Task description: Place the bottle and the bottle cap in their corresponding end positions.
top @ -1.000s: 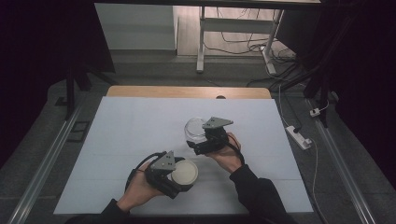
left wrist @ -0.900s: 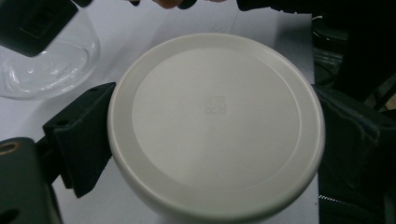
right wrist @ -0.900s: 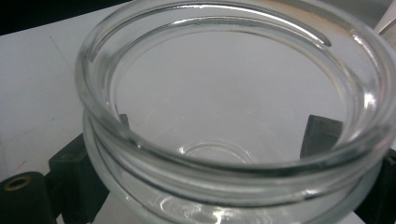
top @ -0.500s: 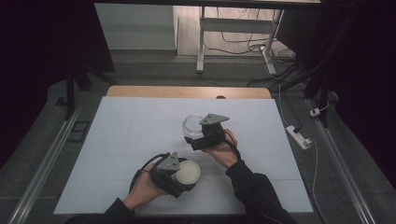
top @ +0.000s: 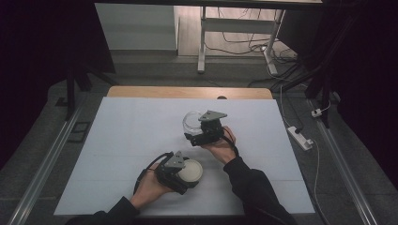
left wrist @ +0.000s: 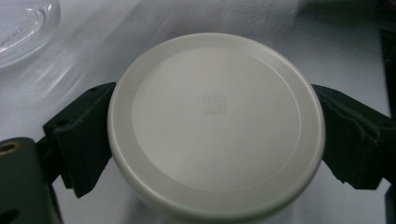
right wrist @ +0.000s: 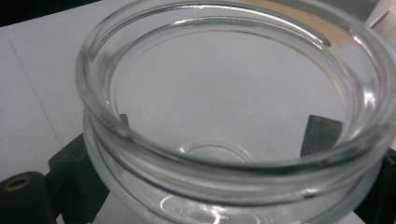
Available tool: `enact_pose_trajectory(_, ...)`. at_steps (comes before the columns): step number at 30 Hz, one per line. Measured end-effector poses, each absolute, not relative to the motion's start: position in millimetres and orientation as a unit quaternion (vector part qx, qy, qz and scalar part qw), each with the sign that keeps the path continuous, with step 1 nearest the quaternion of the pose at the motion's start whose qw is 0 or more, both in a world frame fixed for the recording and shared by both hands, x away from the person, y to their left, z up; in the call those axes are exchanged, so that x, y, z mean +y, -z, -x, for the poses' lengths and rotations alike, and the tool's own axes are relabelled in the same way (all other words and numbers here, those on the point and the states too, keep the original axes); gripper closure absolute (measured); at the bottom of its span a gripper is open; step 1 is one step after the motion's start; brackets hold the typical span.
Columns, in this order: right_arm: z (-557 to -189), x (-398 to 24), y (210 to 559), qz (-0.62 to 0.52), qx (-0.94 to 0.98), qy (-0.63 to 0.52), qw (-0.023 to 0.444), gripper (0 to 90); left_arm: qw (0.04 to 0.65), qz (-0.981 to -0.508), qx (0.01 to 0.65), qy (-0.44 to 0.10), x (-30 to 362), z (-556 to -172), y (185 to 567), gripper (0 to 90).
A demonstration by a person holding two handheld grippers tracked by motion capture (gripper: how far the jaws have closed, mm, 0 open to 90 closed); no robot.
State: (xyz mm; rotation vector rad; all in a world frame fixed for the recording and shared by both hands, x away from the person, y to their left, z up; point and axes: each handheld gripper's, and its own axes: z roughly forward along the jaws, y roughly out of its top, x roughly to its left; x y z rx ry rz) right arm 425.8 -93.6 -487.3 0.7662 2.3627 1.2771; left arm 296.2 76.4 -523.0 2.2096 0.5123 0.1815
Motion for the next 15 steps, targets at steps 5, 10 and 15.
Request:
enact_pose_trajectory(5, -433.8, -90.6, 489.3, -0.273, 0.832, -0.449, 0.177, 6.4, 0.412, -0.884, 0.208, -0.076, 73.2, -299.6, 526.7, 8.3)
enact_pose_trajectory(10, -440.6, -86.7, 491.2, -0.275, 0.831, -0.45, 0.179, 6.4, 0.408, -0.884, 0.215, -0.077, 69.2, -302.3, 530.8, 8.3)
enact_pose_trajectory(15, -445.1, -83.7, 492.6, -0.276, 0.83, -0.449, 0.18, 6.4, 0.396, -0.888, 0.217, -0.085, 65.6, -304.6, 532.9, 8.3)
